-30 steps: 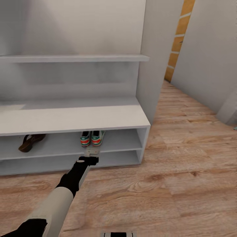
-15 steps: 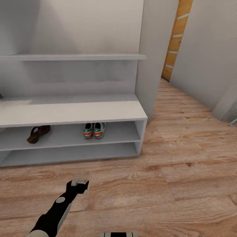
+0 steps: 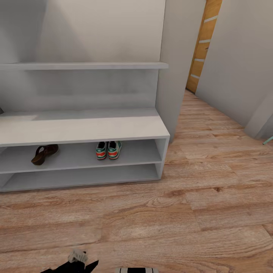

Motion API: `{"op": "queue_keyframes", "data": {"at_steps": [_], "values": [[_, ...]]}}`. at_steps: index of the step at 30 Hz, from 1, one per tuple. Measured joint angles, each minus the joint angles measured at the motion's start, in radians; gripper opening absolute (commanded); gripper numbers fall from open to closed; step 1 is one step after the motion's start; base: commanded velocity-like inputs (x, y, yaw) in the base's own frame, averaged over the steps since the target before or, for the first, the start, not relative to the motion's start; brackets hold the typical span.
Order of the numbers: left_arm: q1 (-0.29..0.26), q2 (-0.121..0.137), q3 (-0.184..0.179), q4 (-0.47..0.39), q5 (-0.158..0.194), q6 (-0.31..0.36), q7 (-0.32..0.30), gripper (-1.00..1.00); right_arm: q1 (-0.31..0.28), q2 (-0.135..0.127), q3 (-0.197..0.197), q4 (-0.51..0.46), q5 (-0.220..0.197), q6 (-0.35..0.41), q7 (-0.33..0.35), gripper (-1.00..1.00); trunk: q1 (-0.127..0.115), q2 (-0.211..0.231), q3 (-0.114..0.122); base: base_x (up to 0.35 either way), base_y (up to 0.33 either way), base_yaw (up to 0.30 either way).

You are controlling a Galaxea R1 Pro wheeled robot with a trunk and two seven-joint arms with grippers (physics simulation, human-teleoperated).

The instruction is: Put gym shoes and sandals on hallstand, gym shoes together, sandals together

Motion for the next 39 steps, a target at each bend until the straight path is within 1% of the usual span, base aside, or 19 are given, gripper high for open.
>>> {"op": "queue_keyframes", "data": {"at_steps": [2,4,7,10,14,18,21,39], "values": [[0.0,-0.002,0.008,0.033,0.003,-0.005,-0.002,1.0,0.0,0.003,0.0,-0.001,0.0,0.0,0.0,-1.0,0.0,0.0,0.0,0.0,0.0,0.0],[0.0,-0.002,0.035,0.041,0.019,-0.012,0.0,1.0,0.0,0.004,0.0,0.0,0.0,-0.001,0.0,-1.0,0.0,0.0,0.0,0.0,0.0,0.0],[0.004,0.002,0.109,0.05,0.062,-0.032,-0.001,1.0,0.0,0.004,-0.001,-0.001,0.0,-0.001,0.0,-1.0,0.0,0.0,0.0,0.0,0.0,0.0],[0.017,0.003,0.122,0.051,0.07,-0.038,-0.001,1.0,0.0,0.004,0.0,-0.001,-0.001,-0.004,0.0,-1.0,0.0,0.0,0.0,0.0,0.0,0.0],[0.035,0.005,0.133,0.047,0.076,-0.053,-0.001,1.0,0.0,0.007,0.001,-0.001,-0.002,-0.021,0.001,-1.0,0.0,0.0,0.0,0.0,0.0,0.0],[0.038,0.006,0.134,0.047,0.076,-0.057,-0.001,1.0,0.0,0.009,0.0,-0.001,-0.002,-0.026,0.001,-1.0,0.0,0.0,0.0,-0.022,0.071,0.0],[0.044,0.006,0.135,0.045,0.075,-0.059,-0.003,1.0,0.0,0.011,-0.001,0.001,-0.002,-0.05,0.0,-1.0,0.0,0.0,0.0,-0.084,0.273,0.0],[0.046,0.009,0.137,0.045,0.076,-0.059,-0.006,1.0,0.0,0.011,-0.001,0.022,-0.003,-0.055,-0.001,-1.0,0.0,0.0,0.0,-0.116,0.294,0.0]]}}
